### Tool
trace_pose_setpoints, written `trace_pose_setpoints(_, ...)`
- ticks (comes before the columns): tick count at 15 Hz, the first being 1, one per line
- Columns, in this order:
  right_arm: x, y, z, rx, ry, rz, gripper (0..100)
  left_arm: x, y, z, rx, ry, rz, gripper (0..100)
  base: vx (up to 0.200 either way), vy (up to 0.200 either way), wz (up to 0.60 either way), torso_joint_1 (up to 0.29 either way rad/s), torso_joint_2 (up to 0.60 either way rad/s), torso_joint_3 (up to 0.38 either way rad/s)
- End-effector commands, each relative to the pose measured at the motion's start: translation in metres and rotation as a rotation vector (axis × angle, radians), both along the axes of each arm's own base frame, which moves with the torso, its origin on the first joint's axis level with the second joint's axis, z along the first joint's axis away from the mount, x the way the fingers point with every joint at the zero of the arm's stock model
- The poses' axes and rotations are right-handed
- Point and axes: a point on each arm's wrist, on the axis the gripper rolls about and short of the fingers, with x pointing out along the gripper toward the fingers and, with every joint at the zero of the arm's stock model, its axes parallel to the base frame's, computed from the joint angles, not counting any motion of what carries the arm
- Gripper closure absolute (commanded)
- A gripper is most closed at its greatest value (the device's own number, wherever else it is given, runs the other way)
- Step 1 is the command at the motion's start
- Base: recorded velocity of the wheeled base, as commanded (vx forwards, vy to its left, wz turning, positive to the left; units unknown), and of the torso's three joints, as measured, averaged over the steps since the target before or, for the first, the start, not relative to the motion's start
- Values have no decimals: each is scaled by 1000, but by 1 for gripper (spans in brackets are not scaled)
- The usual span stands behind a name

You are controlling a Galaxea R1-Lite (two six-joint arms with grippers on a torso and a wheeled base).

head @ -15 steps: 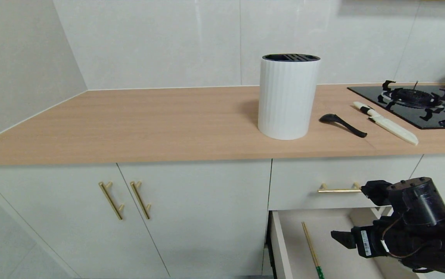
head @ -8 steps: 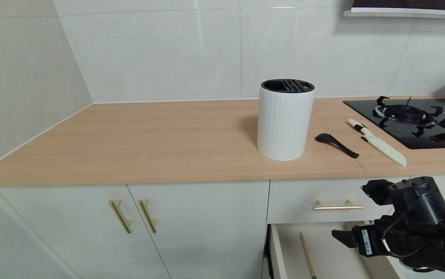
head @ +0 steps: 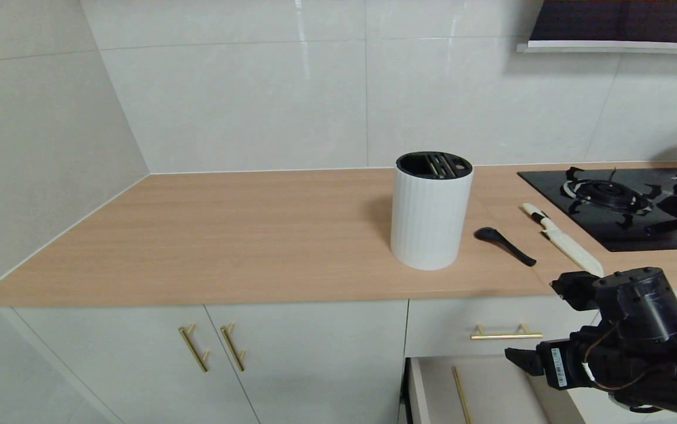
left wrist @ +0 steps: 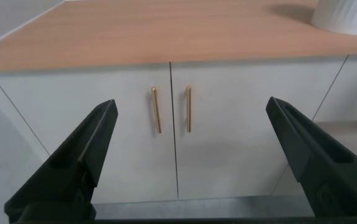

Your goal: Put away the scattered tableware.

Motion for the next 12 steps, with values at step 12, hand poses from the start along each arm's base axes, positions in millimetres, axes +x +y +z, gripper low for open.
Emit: trace_pose_setpoints(12,153,-57,52,-8,-319,131,0,0,0,0,0,1,-1,0,0,0,0,6,-10,-6)
